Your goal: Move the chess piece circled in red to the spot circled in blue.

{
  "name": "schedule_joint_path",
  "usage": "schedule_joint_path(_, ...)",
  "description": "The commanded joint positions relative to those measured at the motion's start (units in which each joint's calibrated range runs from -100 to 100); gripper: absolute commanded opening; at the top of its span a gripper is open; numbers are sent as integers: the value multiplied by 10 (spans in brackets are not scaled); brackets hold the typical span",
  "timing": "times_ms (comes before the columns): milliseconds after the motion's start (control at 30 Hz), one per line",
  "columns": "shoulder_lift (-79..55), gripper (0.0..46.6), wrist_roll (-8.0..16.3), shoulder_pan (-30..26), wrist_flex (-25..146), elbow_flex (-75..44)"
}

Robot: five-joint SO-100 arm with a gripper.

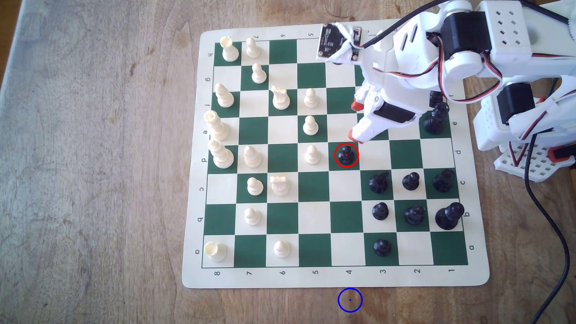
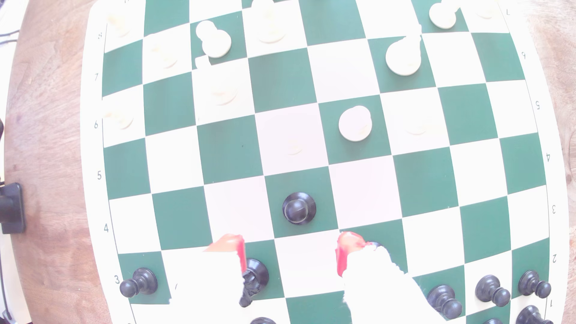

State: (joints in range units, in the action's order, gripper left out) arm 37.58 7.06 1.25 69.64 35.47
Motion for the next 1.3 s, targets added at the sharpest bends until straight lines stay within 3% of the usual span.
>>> schedule_joint_path(0,-45,161,7,13,3,-59)
schedule_joint_path(367,-101,165,7,15,-13,-50)
schedule_joint_path(600,-159,156,28,2,-63,-58)
schedule_joint_path(1267,-249,156,27,-11,-70,-81)
